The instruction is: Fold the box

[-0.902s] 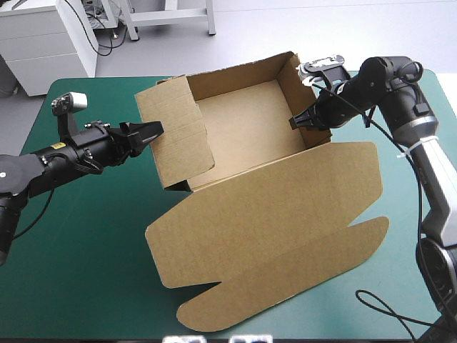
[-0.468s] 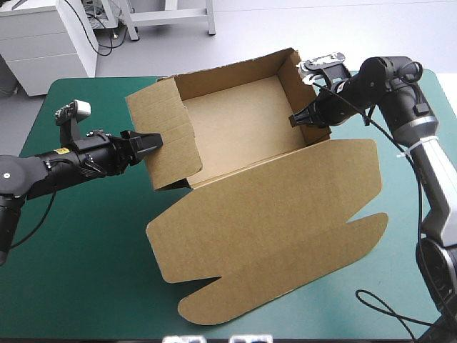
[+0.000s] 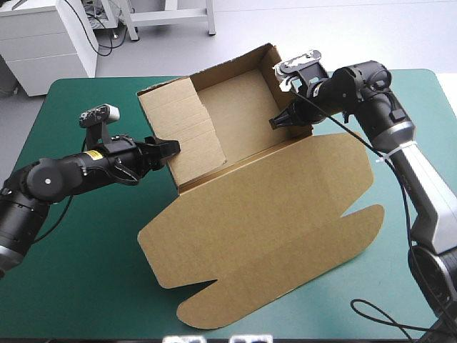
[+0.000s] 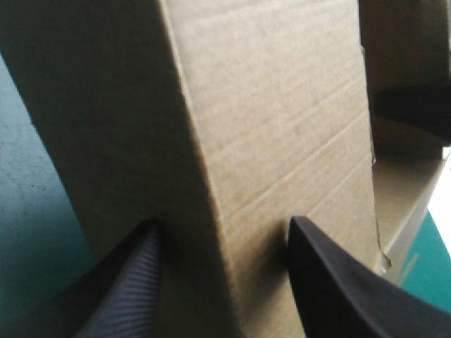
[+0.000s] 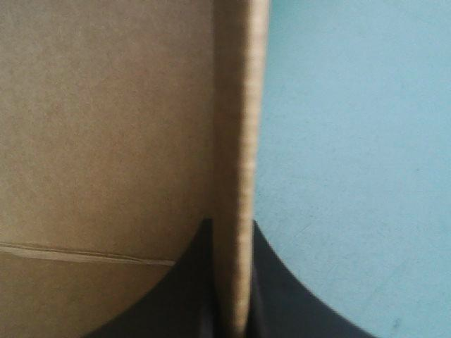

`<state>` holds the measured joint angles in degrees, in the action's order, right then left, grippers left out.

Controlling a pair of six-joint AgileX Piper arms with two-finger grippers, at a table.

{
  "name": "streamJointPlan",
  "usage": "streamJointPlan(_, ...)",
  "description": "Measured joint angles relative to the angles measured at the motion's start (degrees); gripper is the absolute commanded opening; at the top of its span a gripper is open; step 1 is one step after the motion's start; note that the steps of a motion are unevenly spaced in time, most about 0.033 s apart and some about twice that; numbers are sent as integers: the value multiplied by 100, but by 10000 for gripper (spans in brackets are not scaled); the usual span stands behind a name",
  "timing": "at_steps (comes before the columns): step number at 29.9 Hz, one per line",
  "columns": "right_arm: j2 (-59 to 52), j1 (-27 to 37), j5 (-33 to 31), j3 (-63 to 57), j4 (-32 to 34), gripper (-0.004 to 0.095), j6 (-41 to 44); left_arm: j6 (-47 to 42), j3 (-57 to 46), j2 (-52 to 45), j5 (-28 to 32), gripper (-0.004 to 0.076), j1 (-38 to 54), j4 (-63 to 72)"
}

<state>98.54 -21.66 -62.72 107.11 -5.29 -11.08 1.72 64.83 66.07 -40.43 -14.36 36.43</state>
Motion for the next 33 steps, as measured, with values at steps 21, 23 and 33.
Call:
streamJointPlan(21, -134, -112, 375, 0, 208, -15, 233, -2405, 0, 510, 214, 268, -431, -1784)
streamJointPlan(23, -153, -117, 379, 0, 238, -15, 233, -2433, 0, 510, 273, 244, -510, -1843)
streamJointPlan(33, -175, -126, 379, 18, 199, -15, 264, -2789, 0, 574, 224, -8, -631, -2594)
